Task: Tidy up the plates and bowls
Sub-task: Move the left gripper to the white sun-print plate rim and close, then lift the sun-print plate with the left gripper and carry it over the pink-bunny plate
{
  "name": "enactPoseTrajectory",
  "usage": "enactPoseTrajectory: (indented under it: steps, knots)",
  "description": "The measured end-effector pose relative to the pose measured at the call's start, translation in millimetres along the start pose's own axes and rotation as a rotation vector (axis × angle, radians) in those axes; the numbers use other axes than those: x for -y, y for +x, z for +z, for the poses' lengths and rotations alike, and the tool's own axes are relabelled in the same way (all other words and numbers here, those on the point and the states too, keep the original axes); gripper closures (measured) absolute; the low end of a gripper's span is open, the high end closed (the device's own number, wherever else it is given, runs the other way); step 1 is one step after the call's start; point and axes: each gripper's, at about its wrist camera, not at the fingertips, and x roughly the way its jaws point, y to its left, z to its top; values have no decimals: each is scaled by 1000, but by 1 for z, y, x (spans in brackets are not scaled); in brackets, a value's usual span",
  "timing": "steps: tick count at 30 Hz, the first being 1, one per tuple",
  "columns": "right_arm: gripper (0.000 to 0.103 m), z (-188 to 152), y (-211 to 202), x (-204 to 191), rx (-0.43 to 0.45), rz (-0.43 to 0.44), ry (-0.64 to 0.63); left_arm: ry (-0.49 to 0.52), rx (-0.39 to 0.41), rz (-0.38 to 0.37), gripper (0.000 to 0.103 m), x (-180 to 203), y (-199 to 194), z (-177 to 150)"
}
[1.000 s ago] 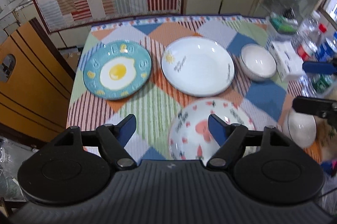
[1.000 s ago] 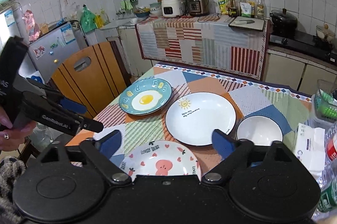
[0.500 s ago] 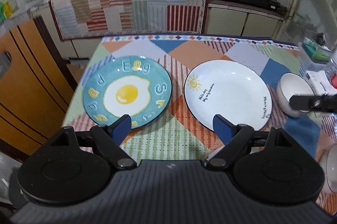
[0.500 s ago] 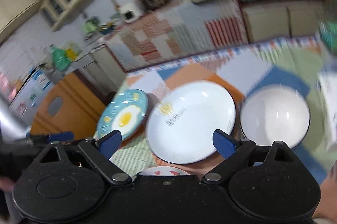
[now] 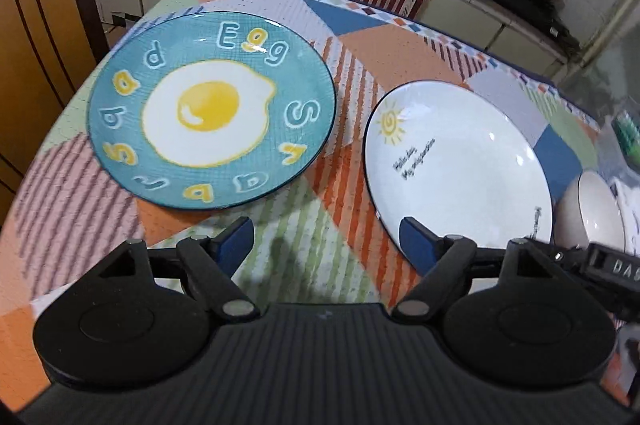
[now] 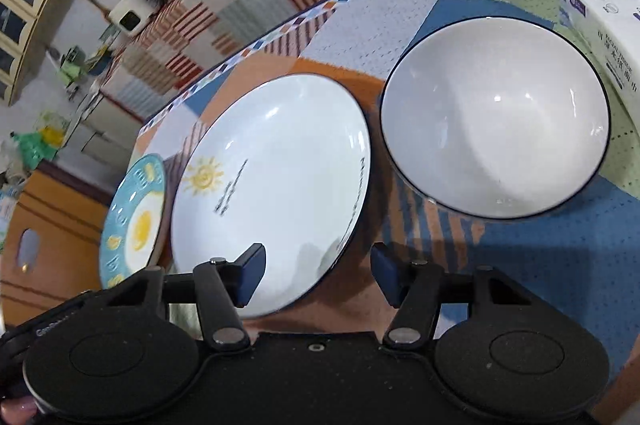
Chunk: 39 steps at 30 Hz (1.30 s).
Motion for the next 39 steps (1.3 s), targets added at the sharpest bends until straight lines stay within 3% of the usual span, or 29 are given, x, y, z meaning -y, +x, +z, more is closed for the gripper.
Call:
enactPoseTrajectory:
  steps: [5, 8, 11, 12, 15, 16, 23, 26, 31, 35, 39]
  knots:
    - [54, -6, 7, 8, 54, 33, 47, -33, 38, -48, 25, 0, 6, 6]
    - [64, -9, 5, 16, 145, 25, 62, -38, 43, -63, 35, 4, 10, 9]
    - [85, -13, 8, 24, 179, 28, 82, -46, 36, -74, 45, 7, 17, 13]
    - [87, -13, 10, 25, 183, 34, 90, -47, 30, -74, 49, 8, 21, 14]
    - [88, -14, 12, 28, 203, 48, 113, -44, -22, -82, 73, 10, 32, 16]
    - [88, -13, 12, 30, 208, 54, 111, -40, -40, -83, 77, 11, 36, 16]
    - [90, -10, 16, 40, 199, 114, 131, -83, -42, -88, 77, 13, 41, 11]
    - [90, -6, 18, 33, 185, 89, 81, -79, -51, -110, 90, 16, 42, 12]
    - [86, 5, 15, 18, 95, 44, -46, -8, -98, 6, 89, 38, 33, 20]
    - [84, 9, 4, 19, 64, 70, -90, 57, -119, -9, 90, 39, 13, 20]
    - [84, 2, -10, 9, 76, 88, -178, 11, -143, -45, 88, 28, -5, 16]
